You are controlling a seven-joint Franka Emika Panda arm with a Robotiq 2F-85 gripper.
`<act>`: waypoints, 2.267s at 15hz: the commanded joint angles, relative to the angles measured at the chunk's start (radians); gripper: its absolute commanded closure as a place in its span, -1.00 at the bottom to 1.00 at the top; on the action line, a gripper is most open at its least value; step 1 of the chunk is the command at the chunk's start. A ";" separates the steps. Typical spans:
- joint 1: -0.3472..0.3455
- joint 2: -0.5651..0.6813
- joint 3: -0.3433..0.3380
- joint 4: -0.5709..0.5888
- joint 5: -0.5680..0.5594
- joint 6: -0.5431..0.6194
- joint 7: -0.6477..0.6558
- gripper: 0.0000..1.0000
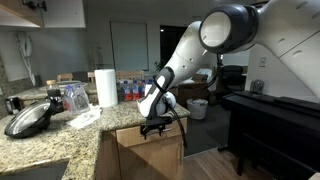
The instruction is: Close the top drawer
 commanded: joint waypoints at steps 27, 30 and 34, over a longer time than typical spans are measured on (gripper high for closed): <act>0.048 -0.400 -0.020 -0.602 -0.100 0.271 -0.158 -1.00; -0.135 -0.496 0.137 -0.659 -0.029 0.094 -0.294 -1.00; -0.206 -0.638 0.126 -0.718 -0.054 -0.096 -0.322 -1.00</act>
